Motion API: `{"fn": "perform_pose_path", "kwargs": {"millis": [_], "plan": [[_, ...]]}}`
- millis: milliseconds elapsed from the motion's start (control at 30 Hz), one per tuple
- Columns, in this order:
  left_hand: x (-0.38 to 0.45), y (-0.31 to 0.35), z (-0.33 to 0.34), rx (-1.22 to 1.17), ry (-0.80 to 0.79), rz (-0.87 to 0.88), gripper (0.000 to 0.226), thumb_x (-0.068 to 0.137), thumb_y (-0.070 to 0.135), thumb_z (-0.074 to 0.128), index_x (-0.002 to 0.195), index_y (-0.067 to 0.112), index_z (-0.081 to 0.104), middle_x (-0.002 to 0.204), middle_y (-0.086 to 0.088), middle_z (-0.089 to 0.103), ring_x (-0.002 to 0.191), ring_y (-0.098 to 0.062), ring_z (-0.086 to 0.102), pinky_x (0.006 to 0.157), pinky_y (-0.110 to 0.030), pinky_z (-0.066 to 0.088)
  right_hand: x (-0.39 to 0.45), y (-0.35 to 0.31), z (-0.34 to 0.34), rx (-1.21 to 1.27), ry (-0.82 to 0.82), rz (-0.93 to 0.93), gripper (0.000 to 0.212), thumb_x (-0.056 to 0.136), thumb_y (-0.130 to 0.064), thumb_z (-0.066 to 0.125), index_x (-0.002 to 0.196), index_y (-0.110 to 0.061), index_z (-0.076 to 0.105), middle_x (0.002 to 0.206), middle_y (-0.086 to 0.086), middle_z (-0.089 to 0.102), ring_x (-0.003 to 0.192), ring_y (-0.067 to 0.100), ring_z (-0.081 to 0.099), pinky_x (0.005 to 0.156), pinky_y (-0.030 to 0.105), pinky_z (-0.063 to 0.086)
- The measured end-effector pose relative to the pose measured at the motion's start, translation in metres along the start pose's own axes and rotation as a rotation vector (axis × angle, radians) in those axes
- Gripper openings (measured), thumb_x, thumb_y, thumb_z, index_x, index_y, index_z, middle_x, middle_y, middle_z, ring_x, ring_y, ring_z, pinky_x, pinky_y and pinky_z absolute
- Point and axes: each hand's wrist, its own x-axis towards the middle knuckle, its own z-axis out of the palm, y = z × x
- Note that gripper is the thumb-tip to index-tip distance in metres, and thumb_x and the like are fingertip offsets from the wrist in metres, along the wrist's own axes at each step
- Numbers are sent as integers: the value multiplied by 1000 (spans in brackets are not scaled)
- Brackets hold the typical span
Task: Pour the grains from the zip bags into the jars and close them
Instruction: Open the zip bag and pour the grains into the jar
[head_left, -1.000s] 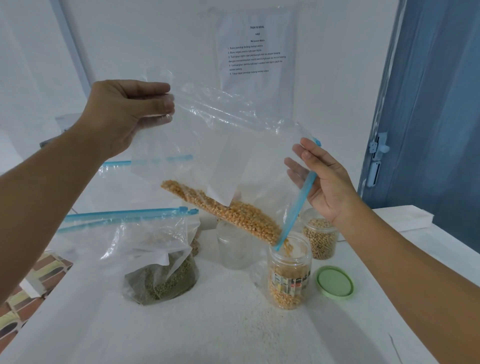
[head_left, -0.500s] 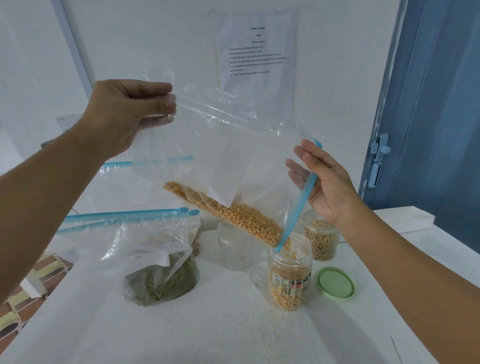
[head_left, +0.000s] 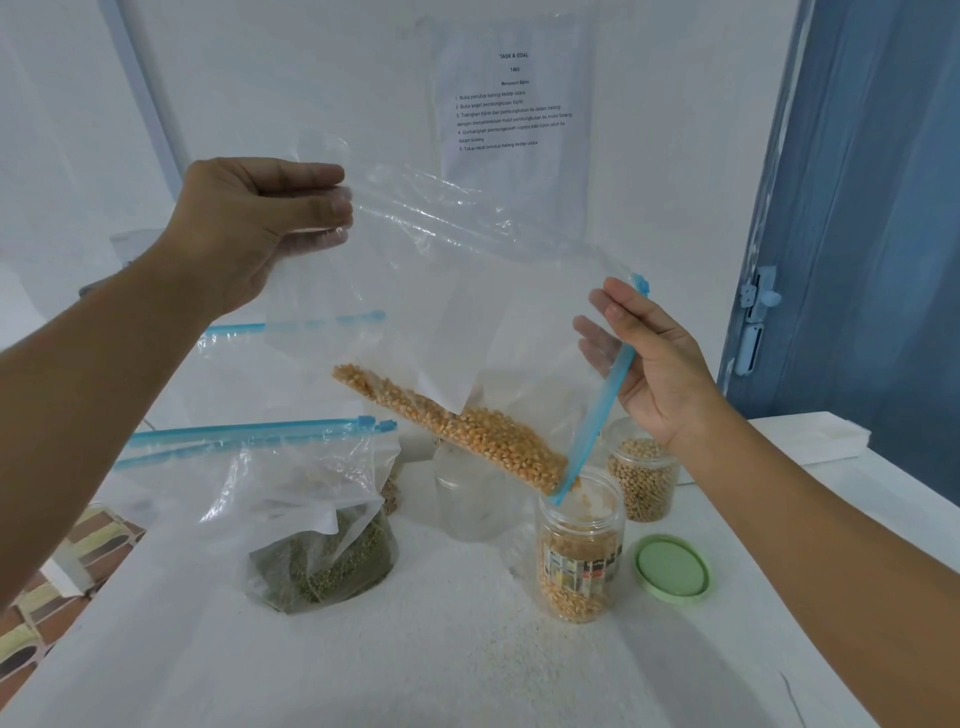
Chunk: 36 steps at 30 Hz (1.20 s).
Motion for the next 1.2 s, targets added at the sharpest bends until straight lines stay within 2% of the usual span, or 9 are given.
{"fn": "perform_pose_path", "kwargs": {"millis": [300,467,733,867,1200], "plan": [[2,-3,-1,-6,-2,-10,32,78,-2,82,109,3,76,93,-8,80,93,-26,76,90,-35,62,1,2,-1,4,4,3,26,98,-4,64,119,-15,74,121,2,77,110,27,75,92,34,62],[3,-3,-1,0,-9,-4,37,79,-2,81,115,1,74,93,-7,80,94,-26,76,89,-34,62,0,3,-3,6,-16,15,25,99,-3,63,115,-16,77,122,3,76,110,28,75,90,33,62],[5,-2,1,1,-16,-7,32,78,-1,82,109,4,76,95,-10,80,98,-29,76,91,-36,62,2,4,-6,28,-9,5,24,99,-3,64,114,-17,78,121,3,76,108,27,75,83,31,63],[5,-3,2,-9,-21,-13,29,76,0,83,104,7,79,96,-10,80,98,-29,76,90,-36,62,3,5,-6,28,1,-6,25,99,-3,64,116,-16,76,121,3,77,107,26,76,83,31,63],[3,-3,3,7,-24,-13,29,80,-2,81,108,5,76,92,-7,80,94,-25,76,89,-34,62,4,7,-7,26,17,-1,25,98,-4,65,117,-15,75,120,2,77,107,26,76,84,30,63]]}}
